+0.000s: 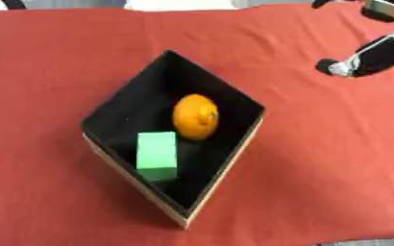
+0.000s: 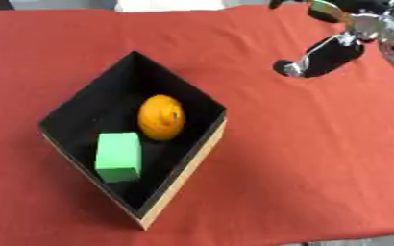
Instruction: Pick up objects on the table and place them in the box.
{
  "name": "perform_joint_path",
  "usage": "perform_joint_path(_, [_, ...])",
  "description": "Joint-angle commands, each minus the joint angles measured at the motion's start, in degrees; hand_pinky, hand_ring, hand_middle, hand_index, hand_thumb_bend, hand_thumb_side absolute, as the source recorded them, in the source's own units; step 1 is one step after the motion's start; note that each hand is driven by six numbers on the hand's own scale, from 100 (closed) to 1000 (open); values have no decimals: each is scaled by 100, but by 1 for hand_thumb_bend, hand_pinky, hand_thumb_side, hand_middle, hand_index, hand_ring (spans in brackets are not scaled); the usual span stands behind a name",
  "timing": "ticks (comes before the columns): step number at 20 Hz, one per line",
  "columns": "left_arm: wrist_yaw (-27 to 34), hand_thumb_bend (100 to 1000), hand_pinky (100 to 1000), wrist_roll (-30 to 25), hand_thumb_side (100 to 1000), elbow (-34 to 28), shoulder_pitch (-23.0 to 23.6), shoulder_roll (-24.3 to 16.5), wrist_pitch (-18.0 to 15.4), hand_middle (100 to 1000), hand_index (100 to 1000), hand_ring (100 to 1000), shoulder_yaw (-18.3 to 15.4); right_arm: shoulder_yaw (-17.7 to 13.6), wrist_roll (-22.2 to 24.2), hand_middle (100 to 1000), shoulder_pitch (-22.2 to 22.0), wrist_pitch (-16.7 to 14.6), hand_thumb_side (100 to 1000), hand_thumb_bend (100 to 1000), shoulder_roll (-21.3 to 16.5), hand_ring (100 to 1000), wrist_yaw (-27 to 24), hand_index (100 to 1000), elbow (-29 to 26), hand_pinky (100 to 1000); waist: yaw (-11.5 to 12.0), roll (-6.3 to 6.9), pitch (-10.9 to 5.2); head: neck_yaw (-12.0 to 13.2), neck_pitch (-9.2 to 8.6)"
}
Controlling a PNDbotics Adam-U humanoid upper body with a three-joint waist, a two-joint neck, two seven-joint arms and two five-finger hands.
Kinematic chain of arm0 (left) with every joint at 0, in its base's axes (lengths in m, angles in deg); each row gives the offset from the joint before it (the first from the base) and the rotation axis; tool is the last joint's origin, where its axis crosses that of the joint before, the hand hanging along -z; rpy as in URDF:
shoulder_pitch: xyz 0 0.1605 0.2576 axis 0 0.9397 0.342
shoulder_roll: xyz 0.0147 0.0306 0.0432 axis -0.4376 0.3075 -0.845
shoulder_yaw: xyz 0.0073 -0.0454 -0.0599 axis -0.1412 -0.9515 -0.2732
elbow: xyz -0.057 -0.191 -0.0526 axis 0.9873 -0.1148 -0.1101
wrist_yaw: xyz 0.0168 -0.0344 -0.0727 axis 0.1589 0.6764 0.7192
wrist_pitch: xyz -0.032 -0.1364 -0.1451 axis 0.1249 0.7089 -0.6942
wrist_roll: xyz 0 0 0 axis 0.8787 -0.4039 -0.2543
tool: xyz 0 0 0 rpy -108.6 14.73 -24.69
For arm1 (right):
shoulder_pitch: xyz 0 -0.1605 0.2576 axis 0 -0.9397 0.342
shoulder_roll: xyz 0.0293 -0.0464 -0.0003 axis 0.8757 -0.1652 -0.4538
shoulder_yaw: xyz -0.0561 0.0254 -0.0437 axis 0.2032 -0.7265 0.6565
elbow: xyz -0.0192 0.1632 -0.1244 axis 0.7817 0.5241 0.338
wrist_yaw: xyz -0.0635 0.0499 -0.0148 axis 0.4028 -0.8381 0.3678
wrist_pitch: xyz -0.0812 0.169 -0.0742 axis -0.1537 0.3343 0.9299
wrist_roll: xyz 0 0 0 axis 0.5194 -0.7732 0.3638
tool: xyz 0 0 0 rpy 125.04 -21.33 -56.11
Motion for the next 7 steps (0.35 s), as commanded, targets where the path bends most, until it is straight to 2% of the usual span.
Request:
perform_joint_path(1, [-38,100,547,66,539,-84,-36,-183,-12,697,807,819,-73,-209,-177,845,-144,38,346,472,-256,899,159,871,-77,818,-21,9,-126,35,34])
perform_joint_path(7, [-49,100,547,109,531,-84,-35,-214,-16,697,808,818,-81,-314,-203,816,-461,146,353,469,-238,866,326,855,-77,790,-57,45,-120,52,24])
